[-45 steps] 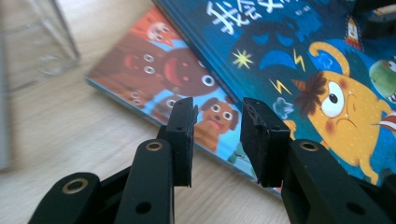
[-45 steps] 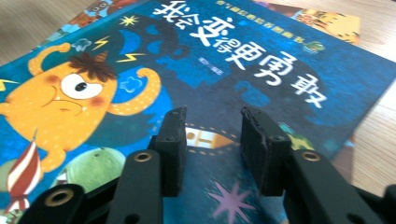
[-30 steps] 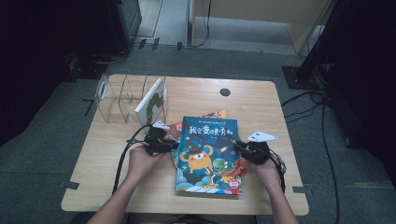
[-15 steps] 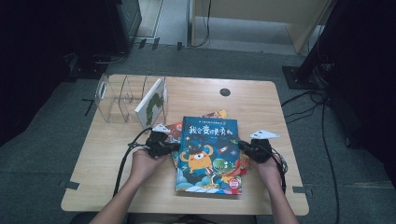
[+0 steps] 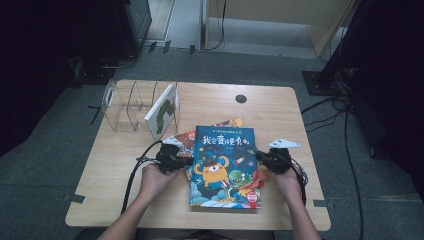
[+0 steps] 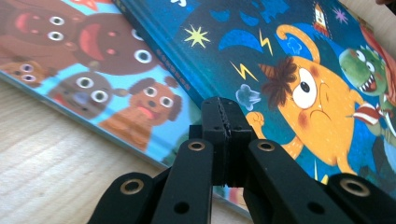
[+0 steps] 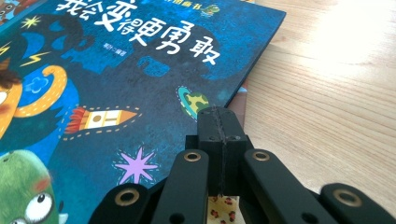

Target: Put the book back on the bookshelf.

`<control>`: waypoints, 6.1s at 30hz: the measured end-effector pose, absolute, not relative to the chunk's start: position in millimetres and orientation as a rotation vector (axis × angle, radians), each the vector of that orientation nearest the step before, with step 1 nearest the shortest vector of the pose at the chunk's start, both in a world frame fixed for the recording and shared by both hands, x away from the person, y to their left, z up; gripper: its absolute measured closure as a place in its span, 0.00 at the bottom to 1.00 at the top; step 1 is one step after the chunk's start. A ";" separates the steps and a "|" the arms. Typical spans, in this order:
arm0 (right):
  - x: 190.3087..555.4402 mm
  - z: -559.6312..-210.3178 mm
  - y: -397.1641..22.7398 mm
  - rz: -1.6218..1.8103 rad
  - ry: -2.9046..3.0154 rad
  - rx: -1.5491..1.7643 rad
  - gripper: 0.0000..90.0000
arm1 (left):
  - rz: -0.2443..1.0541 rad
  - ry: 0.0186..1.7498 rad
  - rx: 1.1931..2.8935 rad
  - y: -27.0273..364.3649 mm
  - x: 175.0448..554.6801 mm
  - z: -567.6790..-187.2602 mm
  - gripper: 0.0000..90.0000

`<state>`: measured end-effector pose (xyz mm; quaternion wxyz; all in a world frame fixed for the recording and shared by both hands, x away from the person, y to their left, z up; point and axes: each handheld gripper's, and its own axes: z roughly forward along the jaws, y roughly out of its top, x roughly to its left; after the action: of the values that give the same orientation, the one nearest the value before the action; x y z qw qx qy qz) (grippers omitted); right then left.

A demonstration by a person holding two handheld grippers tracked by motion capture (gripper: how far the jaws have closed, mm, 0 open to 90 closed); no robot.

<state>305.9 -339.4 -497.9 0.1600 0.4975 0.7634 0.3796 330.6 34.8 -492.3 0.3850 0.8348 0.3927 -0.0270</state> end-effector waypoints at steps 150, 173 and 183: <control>267.9 -500.0 -345.1 1.182 2.199 1.364 0.53 | 0.036 0.970 2.154 54.4 379.8 -480.2 0.42; 216.5 -502.0 -368.1 1.178 2.228 1.355 0.38 | 0.051 1.005 2.181 46.2 389.6 -482.3 0.41; 200.5 -505.3 -376.3 1.132 2.291 1.338 0.35 | 0.055 0.988 2.213 46.6 385.7 -481.1 0.44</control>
<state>200.5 -376.3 -505.3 0.1284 0.4601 0.7877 0.3891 385.7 46.6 -481.1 0.3512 0.8547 0.3818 0.0212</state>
